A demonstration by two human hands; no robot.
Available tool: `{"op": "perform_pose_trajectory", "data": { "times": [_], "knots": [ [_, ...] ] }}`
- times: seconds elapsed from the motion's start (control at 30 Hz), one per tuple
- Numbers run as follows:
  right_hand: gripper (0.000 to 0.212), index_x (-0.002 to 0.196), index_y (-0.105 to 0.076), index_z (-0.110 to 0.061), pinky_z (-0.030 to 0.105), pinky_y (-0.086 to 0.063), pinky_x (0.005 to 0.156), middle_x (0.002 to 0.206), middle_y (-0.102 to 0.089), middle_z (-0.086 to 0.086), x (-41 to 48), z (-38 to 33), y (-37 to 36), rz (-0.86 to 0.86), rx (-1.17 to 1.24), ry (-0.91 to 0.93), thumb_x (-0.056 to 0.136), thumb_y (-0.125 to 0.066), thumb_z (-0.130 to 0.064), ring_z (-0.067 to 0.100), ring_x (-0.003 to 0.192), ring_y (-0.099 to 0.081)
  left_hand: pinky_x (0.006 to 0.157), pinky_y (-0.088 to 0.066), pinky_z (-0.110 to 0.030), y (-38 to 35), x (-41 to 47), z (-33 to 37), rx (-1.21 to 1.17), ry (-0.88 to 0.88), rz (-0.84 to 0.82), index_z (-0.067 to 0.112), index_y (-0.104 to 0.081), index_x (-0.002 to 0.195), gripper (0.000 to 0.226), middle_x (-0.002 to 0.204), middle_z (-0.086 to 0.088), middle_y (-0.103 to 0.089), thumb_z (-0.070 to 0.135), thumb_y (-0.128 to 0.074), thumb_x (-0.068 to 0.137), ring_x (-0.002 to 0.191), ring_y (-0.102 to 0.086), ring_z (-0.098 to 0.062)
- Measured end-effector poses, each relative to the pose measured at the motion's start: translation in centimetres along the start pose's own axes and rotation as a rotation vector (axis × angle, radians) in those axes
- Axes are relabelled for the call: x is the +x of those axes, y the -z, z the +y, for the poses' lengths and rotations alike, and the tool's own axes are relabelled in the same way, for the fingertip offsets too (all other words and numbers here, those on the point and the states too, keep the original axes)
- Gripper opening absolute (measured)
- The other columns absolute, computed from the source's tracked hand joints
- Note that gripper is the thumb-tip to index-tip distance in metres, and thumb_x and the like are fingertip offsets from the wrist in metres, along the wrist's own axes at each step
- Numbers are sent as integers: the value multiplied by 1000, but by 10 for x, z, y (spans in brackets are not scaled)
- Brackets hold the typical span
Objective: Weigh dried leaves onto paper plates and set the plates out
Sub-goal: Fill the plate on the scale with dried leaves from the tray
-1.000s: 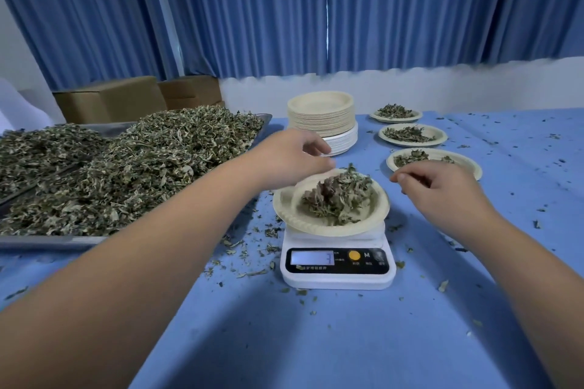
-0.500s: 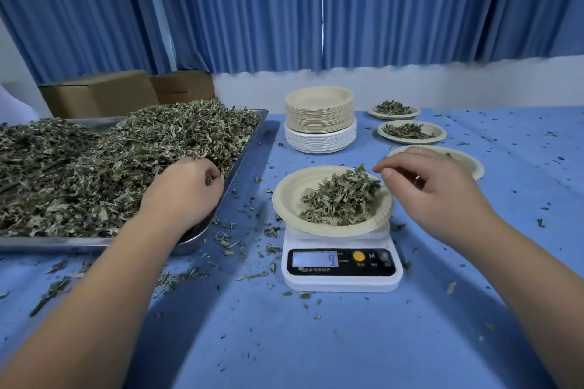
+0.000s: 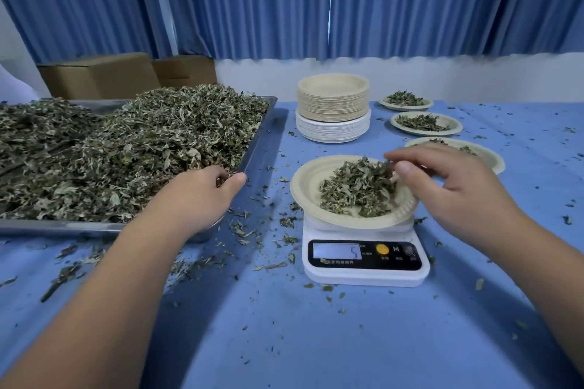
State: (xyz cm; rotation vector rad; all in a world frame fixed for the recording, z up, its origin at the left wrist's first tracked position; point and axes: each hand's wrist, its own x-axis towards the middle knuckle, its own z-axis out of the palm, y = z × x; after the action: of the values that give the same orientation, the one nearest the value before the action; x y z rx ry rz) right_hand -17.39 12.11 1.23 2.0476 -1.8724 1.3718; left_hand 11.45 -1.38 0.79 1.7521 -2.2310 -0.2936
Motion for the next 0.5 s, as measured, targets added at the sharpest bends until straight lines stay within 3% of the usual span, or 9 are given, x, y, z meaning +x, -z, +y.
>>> {"op": "perform_pose_trajectory", "data": {
  "times": [0.17, 0.3, 0.33, 0.43, 0.5],
  "knots": [
    [16, 92, -70, -29, 6, -38, 68, 94, -65, -22, -1, 6, 2, 107, -7, -20, 93, -56, -20, 1, 84, -56, 72, -52, -38, 1, -7, 0, -14, -7, -8, 20, -60, 113, 46, 86, -3, -63, 56, -36, 98, 75, -60, -18],
    [16, 89, -72, -25, 5, -38, 67, 89, -66, -19, 0, 11, 4, 111, -22, -37, 93, -57, -20, -2, 84, -56, 55, -44, -29, -2, -10, 5, 0, -5, 39, 16, -61, 110, 44, 83, -5, -62, 52, -39, 98, 68, -59, -20],
    [16, 89, -72, -24, 5, -37, 67, 88, -66, -19, 0, 11, 4, 110, -32, -34, 93, -57, -19, -3, 84, -56, 58, -45, -30, -1, -9, 6, 17, -7, 72, 18, -61, 114, 47, 89, -5, -63, 55, -38, 97, 74, -60, -21],
    [16, 86, -73, -19, 6, -37, 65, 83, -66, -13, 0, 12, 3, 107, -42, -28, 92, -58, -17, 0, 80, -55, 91, -48, -43, -1, -7, 4, 112, 7, 107, 25, -51, 134, 66, 129, -8, -53, 70, -30, 91, 114, -53, -29],
    [17, 85, -73, -20, 7, -37, 64, 80, -66, -12, 0, 11, 2, 102, -33, -27, 92, -58, -16, 4, 79, -55, 96, -45, -43, -2, -7, 3, 112, 37, 27, 26, -47, 138, 75, 136, -7, -52, 77, -25, 87, 119, -51, -29]
  ]
}}
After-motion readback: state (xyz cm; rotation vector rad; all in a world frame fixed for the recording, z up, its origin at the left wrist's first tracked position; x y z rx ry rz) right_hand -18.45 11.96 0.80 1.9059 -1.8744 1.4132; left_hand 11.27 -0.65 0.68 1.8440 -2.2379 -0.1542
